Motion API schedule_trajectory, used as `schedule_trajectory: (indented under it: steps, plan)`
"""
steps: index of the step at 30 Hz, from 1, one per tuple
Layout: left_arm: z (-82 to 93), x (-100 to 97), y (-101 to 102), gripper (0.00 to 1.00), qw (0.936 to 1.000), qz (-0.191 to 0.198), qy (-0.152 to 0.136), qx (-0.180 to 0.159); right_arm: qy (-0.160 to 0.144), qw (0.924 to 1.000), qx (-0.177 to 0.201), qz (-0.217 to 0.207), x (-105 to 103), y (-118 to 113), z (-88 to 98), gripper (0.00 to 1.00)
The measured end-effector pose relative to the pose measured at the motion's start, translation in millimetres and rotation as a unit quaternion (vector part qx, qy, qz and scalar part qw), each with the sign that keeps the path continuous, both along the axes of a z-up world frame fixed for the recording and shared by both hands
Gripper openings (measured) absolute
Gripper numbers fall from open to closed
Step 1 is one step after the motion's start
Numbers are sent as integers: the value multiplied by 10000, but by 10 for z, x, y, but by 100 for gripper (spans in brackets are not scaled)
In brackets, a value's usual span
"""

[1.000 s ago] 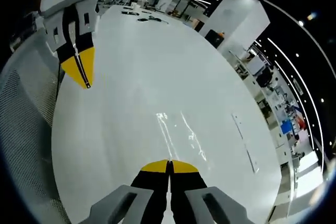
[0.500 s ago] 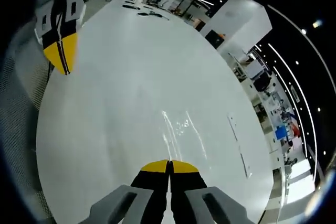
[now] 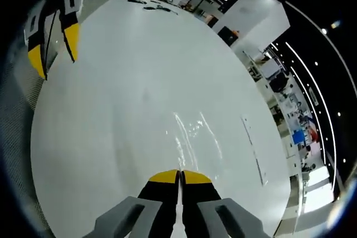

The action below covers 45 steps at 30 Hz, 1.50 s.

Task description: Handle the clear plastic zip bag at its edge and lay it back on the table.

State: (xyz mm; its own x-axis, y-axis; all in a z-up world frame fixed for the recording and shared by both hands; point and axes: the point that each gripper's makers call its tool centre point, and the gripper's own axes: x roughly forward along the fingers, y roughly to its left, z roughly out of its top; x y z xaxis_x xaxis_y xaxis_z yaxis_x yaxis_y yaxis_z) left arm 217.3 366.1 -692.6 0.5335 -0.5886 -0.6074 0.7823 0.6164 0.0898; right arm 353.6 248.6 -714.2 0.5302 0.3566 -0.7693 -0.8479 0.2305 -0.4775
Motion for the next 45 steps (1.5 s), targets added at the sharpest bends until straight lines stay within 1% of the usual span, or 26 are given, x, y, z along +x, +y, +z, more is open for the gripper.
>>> schedule_trajectory:
  steps: [1,4,5,6,7,11,13,15,18,21,23,25,30,32,34,37,38,40,41,43,45]
  plan:
    - [5,-4,2,32,10000,38,20,-22,-4,10000,-8,-11,9,-4,-3,0]
    - [11,-7,21,38,9997,169,108,-138,16,9999,13,-110,56,-9,-21,0]
    - [10,-8,28,40,9992,289,187,-216,15,9999,20,-146,69,-9,-23,0]
    - [11,-14,30,43,9988,327,239,-258,20,9998,33,-177,75,-8,-27,0]
    - [21,-6,32,47,9987,355,225,-288,25,9997,47,-249,89,-13,-32,0]
    - [34,-28,59,55,9982,448,245,-314,62,9990,65,-427,99,-18,-55,0]
    - [24,-31,90,62,9968,589,360,-414,110,9986,54,-508,124,-30,-87,0]
    - [17,7,162,66,9960,669,369,-471,119,9985,54,-541,137,-35,-91,0]
    - [8,-22,167,65,9957,697,387,-476,116,9983,55,-568,170,-26,-90,0]
    - [-13,-17,207,63,9966,644,348,-391,116,9984,41,-558,179,-15,-111,0]
    - [-14,-52,184,62,9967,633,343,-382,120,9982,34,-590,194,-12,-112,0]
    - [-19,-40,203,61,9968,627,329,-378,140,9979,42,-627,209,-16,-121,0]
    - [-37,-87,169,59,9972,580,324,-348,224,9971,26,-729,272,-55,-188,0]
    - [-54,-92,175,58,9976,547,316,-297,227,9969,-7,-755,271,-74,-201,0]
    - [-56,-96,175,59,9976,544,309,-289,296,9962,20,-813,261,-74,-218,0]
    - [-10,-122,143,58,9977,552,285,-286,331,9960,101,-820,224,-51,-215,0]
    - [-5,-111,163,58,9978,547,276,-267,350,9960,121,-811,224,-44,-222,0]
    - [1,-111,171,58,9978,541,271,-252,570,9939,223,-918,176,-32,-265,3]
    - [13,-143,138,58,9979,536,270,-243,560,9939,263,-913,178,-22,-259,4]
    - [11,-126,175,58,9980,534,272,-217,682,9919,405,-989,162,-7,-273,5]
    - [18,-165,145,57,9980,521,277,-208,755,9911,471,-993,129,-1,-294,7]
